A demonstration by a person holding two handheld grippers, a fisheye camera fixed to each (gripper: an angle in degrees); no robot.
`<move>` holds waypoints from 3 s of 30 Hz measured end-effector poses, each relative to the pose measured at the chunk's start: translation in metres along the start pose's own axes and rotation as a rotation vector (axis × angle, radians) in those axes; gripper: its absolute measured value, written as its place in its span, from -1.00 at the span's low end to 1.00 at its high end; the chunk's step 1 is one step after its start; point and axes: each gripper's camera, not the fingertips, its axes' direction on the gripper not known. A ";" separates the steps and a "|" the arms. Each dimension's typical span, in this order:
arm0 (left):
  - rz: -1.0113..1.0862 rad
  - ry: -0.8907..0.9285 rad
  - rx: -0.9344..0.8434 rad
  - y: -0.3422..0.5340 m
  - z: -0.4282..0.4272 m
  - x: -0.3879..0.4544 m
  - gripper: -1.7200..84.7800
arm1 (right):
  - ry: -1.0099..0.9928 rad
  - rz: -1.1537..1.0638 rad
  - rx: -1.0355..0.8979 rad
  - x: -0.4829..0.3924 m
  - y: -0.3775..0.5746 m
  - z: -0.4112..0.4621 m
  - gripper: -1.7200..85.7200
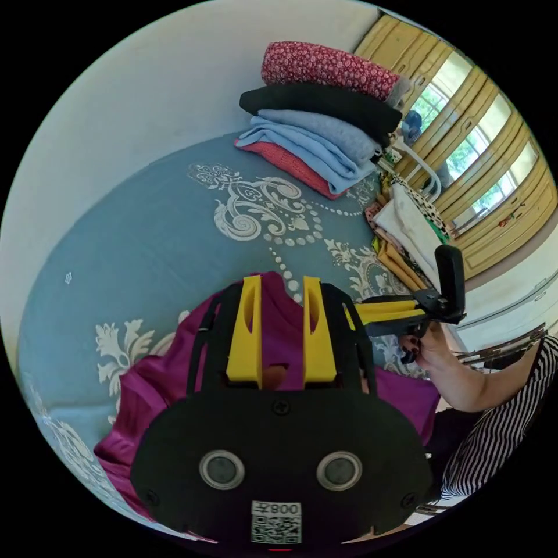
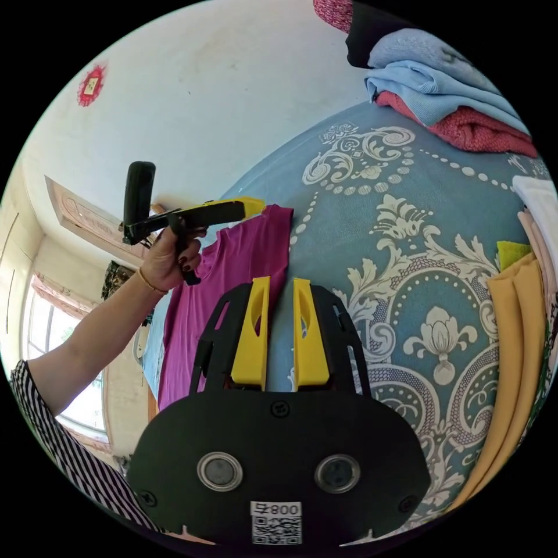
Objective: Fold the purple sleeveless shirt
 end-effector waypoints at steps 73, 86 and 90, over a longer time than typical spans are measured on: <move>-0.236 0.051 0.063 0.056 0.053 -0.359 -0.90 | 0.327 -0.538 -0.216 -0.081 0.030 0.130 -0.93; -0.328 0.163 0.091 0.050 0.047 -0.348 -0.81 | 0.275 -0.495 -0.221 -0.061 0.010 0.114 -0.93; -0.299 0.109 0.148 0.062 0.020 -0.317 -0.82 | 0.250 -0.472 -0.221 -0.055 0.004 0.111 -0.92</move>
